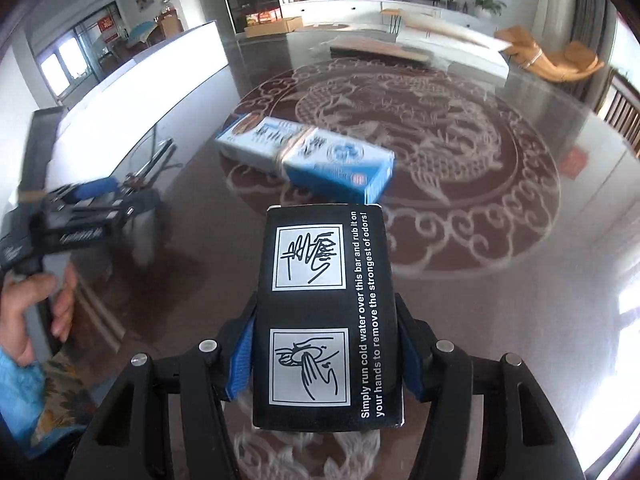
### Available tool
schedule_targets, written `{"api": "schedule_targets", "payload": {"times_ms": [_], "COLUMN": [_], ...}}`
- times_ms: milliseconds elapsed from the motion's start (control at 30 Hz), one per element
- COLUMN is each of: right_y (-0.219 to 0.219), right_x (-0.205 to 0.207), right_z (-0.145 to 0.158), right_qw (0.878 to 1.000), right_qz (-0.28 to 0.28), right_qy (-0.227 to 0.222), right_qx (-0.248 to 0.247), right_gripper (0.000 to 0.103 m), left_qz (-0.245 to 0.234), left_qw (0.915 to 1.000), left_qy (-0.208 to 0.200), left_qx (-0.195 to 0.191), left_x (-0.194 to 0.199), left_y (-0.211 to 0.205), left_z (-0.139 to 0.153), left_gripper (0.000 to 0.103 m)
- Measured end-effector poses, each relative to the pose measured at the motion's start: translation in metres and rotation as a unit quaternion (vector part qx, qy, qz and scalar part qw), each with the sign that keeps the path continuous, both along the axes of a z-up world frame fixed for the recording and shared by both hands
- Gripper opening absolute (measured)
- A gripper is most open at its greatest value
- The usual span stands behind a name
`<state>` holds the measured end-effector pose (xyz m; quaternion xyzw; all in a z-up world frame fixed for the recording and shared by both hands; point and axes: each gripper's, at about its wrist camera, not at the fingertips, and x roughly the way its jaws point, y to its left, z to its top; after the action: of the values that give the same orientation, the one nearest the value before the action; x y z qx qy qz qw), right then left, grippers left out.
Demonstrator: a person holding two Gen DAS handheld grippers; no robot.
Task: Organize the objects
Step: 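Lift the black soap box with the right tool and carry it toward the enclosure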
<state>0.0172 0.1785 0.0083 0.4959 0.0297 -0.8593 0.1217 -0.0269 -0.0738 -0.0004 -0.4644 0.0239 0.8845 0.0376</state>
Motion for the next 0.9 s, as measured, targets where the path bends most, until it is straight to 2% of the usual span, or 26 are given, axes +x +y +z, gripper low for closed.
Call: {"api": "schedule_targets", "payload": {"times_ms": [100,200,400,467,500,533,567,900], "right_y": [-0.007,-0.002,0.014,0.021,0.024,0.027,0.031,0.03], "right_x": [-0.031,-0.043,-0.019,-0.013,-0.013,-0.013,-0.015,-0.017], "right_z": [-0.005,-0.007,-0.006,-0.006,-0.008,-0.01,-0.012,-0.014], "right_qw": [0.999,0.998,0.996,0.996,0.996,0.996,0.996,0.996], "right_qz": [-0.019,-0.043,-0.057,-0.058,-0.061,-0.064,-0.068,-0.064], "right_qy": [0.027,0.044,0.059,0.061,0.059,0.056,0.051,0.048], "right_qx": [0.035,0.032,0.034,0.033,0.034,0.035,0.031,0.029], "right_gripper": [0.06,0.06,0.06,0.071,0.087,0.098,0.101,0.103], "left_qz": [0.0,0.0,0.001,0.001,0.001,0.001,0.001,0.001], "left_qw": [1.0,1.0,1.0,1.0,1.0,1.0,1.0,1.0], "left_qy": [0.0,0.0,0.0,0.0,0.0,0.0,0.0,0.0], "left_qx": [0.0,0.0,0.0,0.0,0.0,0.0,-0.001,0.0], "left_x": [0.0,0.0,0.0,0.0,0.0,0.0,0.0,0.0], "left_y": [0.0,0.0,0.0,0.0,0.0,0.0,0.0,0.0], "left_z": [0.0,0.0,0.0,0.0,0.0,0.0,0.0,0.0], "left_gripper": [0.103,0.103,0.103,0.103,0.103,0.103,0.103,0.103]}}
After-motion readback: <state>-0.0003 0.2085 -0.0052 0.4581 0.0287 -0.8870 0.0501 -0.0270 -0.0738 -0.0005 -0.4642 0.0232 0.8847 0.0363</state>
